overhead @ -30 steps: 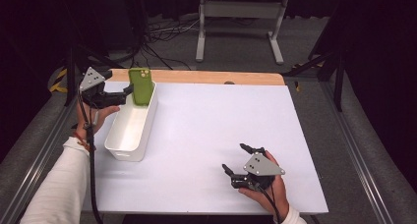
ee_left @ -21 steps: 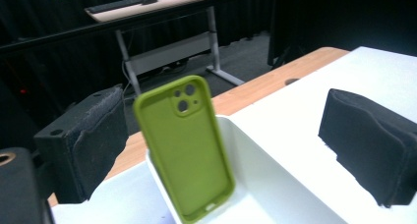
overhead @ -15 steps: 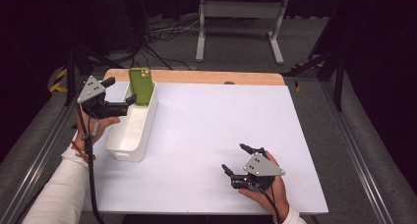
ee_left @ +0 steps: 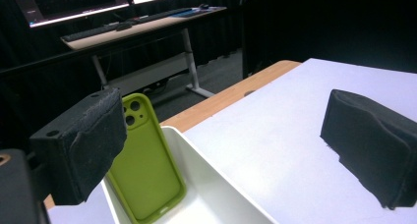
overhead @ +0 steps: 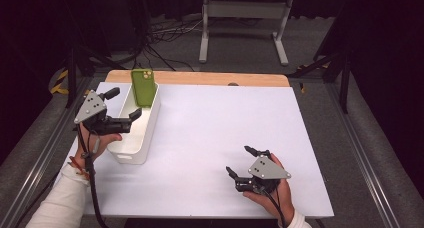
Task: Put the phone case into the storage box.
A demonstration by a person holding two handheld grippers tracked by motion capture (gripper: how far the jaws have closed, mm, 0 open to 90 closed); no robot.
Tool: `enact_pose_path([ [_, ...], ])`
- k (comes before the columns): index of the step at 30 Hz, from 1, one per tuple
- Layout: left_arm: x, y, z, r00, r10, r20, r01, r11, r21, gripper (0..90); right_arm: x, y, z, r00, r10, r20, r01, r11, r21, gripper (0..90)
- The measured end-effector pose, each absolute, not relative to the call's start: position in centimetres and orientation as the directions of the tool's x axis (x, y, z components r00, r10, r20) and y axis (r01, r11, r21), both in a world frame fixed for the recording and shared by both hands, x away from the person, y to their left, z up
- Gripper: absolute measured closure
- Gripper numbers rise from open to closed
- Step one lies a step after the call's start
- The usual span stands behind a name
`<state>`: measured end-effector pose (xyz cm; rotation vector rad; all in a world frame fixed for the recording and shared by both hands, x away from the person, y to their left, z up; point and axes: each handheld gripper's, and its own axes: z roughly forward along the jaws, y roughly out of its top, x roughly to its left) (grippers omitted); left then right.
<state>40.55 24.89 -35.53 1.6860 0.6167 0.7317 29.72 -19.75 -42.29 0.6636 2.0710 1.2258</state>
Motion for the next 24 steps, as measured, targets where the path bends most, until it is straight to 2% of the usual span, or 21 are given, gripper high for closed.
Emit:
enact_pose_path([
  [17, 36.3, 23.9, -36.0, 0.737, 0.659, 0.147, -0.007, -0.210, 0.978, 2.4, 29.5, -20.2, -41.7, -0.649, 0.715, -0.260, 0.094, 0.415, 0.905, 15.2],
  [24, 34.2, 22.9, -36.7, 0.752, 0.632, 0.189, -0.036, -0.246, 0.969, 2.4, 29.4, -20.2, -41.5, -0.648, 0.716, -0.260, 0.090, 0.411, 0.907, 15.0],
])
